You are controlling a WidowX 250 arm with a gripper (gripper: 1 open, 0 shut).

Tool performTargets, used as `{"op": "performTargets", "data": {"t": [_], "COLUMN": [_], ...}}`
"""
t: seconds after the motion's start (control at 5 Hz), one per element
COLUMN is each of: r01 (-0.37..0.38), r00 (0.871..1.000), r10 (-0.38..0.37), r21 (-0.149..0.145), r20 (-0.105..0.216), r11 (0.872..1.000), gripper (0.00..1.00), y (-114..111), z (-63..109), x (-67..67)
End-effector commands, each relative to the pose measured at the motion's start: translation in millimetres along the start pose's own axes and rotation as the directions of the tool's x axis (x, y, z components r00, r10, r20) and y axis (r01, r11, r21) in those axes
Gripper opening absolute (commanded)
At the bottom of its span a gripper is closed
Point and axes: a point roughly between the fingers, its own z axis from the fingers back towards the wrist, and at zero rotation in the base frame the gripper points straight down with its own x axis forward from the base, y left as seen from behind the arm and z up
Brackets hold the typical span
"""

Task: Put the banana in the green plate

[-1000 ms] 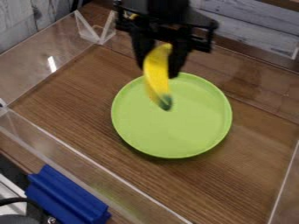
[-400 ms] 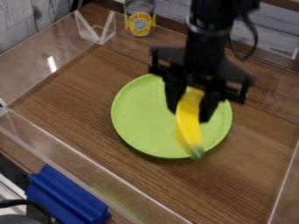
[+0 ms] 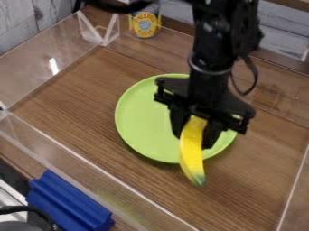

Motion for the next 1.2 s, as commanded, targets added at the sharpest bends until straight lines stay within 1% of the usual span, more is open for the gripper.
{"op": "performTargets", "data": {"t": [0.0, 0.4, 0.6, 1.0], "r01": [0.022, 0.047, 0.066, 0.100], "r00": [0.999, 0.997, 0.996, 0.992], "r10": [-0.021, -0.046, -0.065, -0.097], "r21": [-0.014, -0.027, -0.031, -0.032], "r20": [0.042, 0.055, 0.059, 0.084], "r11": [1.000, 0.999, 0.997, 0.994], "gripper": [0.00, 0.00, 0.00, 0.00], "y": [4.2, 9.9, 8.8, 4.8], "z": [8.0, 5.1, -3.2, -26.9], "x": [9.5, 16.3, 14.7, 13.2]}}
